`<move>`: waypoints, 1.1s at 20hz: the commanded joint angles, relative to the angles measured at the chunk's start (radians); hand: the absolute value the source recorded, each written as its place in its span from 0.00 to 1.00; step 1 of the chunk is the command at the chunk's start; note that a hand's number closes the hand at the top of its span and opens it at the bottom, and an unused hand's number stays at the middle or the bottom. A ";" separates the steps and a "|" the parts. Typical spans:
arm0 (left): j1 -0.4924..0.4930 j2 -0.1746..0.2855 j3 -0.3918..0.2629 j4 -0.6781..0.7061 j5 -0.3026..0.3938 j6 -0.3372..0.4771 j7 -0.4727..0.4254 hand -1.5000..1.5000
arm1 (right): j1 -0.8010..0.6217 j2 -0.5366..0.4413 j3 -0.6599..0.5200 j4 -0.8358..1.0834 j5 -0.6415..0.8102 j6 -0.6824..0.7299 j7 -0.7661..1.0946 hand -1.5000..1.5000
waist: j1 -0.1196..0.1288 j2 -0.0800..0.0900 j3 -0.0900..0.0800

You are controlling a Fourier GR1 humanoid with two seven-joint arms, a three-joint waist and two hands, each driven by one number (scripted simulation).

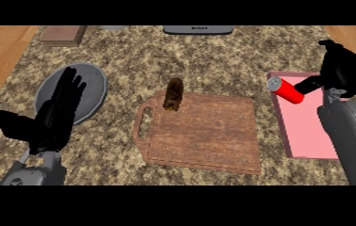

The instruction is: Pick the can from the cutting board and place it in the cardboard box

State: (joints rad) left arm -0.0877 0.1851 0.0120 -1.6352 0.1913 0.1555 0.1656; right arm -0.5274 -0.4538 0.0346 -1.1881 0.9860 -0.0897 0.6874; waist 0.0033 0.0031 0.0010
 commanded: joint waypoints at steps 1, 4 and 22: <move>0.048 -0.001 -0.019 -0.049 0.000 -0.010 0.018 0.50 | 0.006 0.031 -0.019 -0.067 0.030 -0.225 -0.070 0.00 | 0.009 -0.005 0.001; -0.011 0.001 0.006 -0.016 0.005 0.002 0.021 0.50 | 0.005 0.055 -0.070 -0.120 -0.013 -0.344 -0.120 0.00 | -0.004 -0.004 0.001; 0.019 -0.008 0.018 -0.020 -0.002 -0.024 0.022 0.50 | 0.303 0.178 -0.430 -0.533 -0.626 -0.442 -0.388 0.00 | -0.012 -0.006 -0.001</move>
State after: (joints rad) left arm -0.0973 0.1869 0.0369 -1.6492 0.1909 0.1464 0.1968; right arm -0.3343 -0.2993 -0.3493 -1.6173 0.4198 -0.5080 0.3523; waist -0.0091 -0.0022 0.0007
